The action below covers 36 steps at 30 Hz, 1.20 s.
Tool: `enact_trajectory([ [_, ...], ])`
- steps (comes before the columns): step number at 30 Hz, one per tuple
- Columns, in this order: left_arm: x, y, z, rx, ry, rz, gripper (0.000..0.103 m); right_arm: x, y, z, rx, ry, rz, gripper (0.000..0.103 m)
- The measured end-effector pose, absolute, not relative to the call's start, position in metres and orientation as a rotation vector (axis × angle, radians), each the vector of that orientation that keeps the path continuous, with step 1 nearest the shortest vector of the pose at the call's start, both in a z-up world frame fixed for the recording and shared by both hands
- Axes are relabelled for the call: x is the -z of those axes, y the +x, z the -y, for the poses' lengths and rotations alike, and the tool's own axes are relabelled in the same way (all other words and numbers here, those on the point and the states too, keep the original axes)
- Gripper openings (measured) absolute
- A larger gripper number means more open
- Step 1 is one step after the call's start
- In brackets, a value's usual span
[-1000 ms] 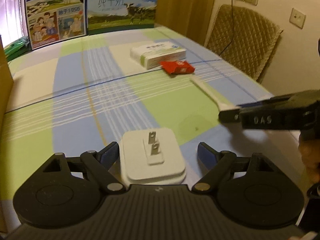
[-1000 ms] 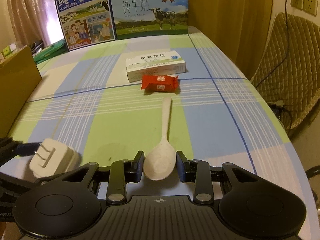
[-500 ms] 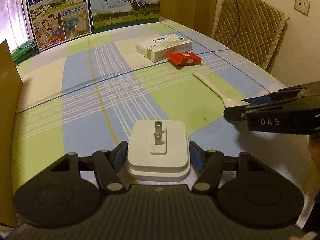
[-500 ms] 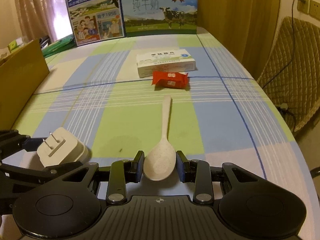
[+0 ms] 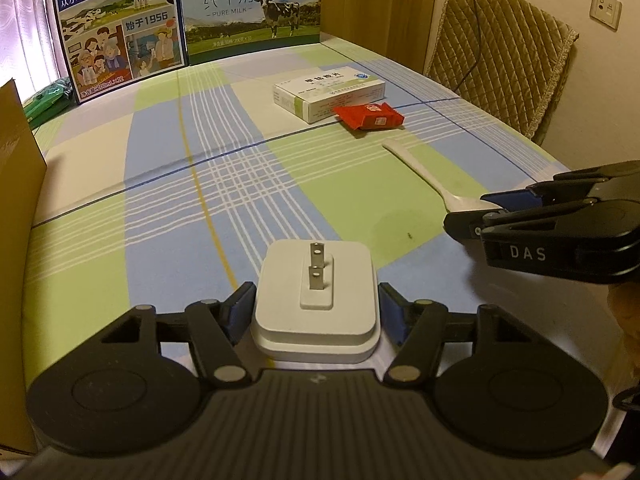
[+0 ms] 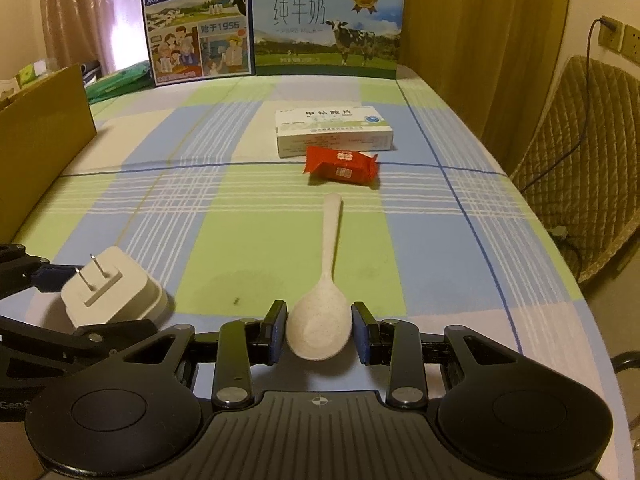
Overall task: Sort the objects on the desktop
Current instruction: 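Carry the white plug and white spoon toward the cardboard box with both tools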
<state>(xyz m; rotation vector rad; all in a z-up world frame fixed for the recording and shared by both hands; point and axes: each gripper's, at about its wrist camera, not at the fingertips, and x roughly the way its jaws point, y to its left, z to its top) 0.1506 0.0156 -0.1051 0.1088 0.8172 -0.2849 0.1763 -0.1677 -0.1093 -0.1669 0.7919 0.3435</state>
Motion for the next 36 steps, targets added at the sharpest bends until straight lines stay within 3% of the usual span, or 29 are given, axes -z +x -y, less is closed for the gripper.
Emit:
enact_trajectory([
  [36,0.1051,0.1508,-0.0136,0.289,0.109,-0.823,0.060,0.1077,0.1759,0.1708,-0.305,-0.121,-0.795,0.030],
])
